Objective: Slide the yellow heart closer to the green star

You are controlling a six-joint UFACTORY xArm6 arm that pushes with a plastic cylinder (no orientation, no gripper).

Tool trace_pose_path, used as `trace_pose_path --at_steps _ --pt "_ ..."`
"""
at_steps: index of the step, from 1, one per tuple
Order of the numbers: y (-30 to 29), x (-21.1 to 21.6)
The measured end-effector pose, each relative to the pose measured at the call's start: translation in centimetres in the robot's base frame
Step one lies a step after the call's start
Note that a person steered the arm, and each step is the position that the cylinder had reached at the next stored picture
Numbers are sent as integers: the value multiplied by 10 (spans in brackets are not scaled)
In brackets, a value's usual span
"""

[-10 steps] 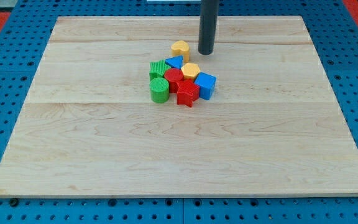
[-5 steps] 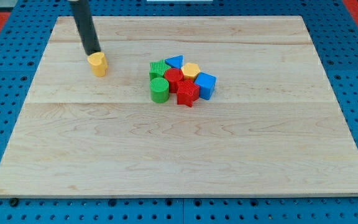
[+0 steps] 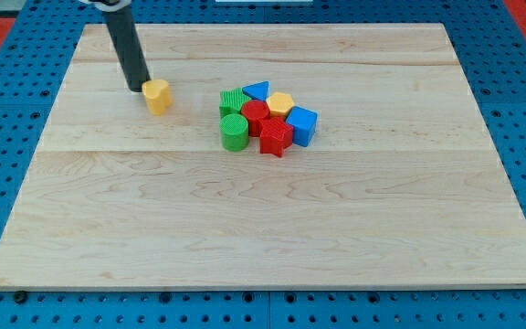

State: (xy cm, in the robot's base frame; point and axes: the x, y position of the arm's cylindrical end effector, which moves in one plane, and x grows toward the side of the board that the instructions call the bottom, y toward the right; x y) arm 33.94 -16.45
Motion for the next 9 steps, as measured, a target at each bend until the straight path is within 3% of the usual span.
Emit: trace_pose_path --at_steps 2,4,6,8,9 --pt "8 56" --pt "-22 37" --pt "41 35" --pt "48 8" --pt "79 7"
